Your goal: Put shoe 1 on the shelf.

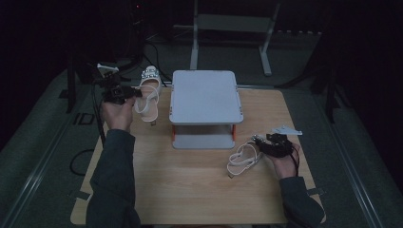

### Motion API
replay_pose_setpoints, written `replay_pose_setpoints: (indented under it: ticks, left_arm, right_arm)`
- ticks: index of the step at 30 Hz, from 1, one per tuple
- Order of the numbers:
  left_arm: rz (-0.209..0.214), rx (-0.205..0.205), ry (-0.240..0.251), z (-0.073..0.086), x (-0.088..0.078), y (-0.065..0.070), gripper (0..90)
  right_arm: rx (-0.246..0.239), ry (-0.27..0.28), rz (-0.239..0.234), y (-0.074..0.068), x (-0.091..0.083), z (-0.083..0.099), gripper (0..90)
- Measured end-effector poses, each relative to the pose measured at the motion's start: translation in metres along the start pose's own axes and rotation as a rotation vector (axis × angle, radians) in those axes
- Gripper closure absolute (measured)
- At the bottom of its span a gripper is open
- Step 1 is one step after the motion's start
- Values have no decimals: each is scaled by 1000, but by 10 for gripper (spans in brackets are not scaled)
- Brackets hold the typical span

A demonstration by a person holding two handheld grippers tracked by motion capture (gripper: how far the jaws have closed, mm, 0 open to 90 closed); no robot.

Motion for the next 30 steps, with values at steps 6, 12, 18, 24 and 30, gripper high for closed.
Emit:
replay_pose_setpoints:
  ticks: [6, 12, 18, 24, 30]
  left_arm:
    - [27, 9, 0, -12, 7, 24, 826]
    - [59, 2, -13, -22, 19, 44, 823]
    - [40, 14, -42, -27, 37, 61, 824]
    - [51, 29, -61, -26, 54, 83, 823]
    - [58, 35, -91, -21, 76, 101, 823]
  right_arm:
    - [4, 0, 0, 1, 0, 0, 423]
    - [4, 1, 0, 0, 0, 0, 423]
    - [-1, 0, -3, -2, 1, 0, 423]
    - [-4, -1, -2, -3, 2, 0, 424]
    - [-8, 1, -3, -2, 2, 0, 424]
Point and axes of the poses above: each handheld gripper's, and its own axes: x roughly forward along the jaws, z roughly out of its underside, y roughly to its right, the point moved 9 cm from there along x, roughly forward along the jaws, and after that the axes turned 15 degrees about z, right-handed, at the moved point
